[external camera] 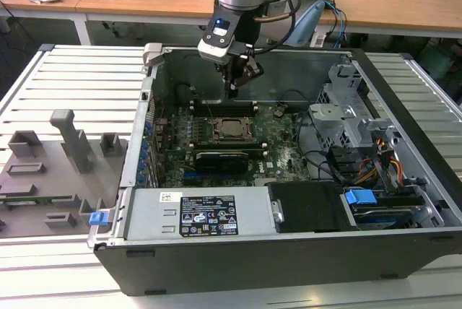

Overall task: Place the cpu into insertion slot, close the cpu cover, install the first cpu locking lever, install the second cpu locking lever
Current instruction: 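Install the first cpu locking lever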

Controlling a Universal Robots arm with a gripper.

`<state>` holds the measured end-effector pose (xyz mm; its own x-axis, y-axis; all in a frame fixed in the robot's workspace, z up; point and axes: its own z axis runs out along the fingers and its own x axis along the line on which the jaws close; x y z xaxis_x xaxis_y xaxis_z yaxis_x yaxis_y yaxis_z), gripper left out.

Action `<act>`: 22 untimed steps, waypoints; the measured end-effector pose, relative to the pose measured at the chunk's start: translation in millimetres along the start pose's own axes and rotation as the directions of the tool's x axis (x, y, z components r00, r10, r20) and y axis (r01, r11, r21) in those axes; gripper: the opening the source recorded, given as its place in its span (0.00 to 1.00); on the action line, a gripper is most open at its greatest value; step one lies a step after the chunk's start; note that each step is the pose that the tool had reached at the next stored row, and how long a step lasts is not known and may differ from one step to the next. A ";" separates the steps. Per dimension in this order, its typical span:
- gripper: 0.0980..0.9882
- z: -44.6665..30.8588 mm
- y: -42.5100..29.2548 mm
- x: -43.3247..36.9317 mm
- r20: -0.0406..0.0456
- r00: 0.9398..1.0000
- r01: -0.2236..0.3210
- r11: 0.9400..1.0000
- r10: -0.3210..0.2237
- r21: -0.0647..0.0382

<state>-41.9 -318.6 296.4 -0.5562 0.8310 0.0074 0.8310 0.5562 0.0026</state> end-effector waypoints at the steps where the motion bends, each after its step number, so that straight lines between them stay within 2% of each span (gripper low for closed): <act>1: 0.01 0.1 0.0 0.0 0.000 1.000 0.008 1.000 -0.008 0.000; 9: 0.01 0.2 0.0 0.0 0.000 0.998 0.070 0.998 -0.070 0.000; 16: 0.01 0.2 0.0 0.0 -0.001 0.993 0.121 0.993 -0.121 0.000; 22: 0.01 0.2 0.0 0.0 -0.001 0.985 0.174 0.985 -0.174 0.001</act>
<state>-41.9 -318.6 296.2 -0.6923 0.7216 0.0077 0.7216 0.6923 0.0031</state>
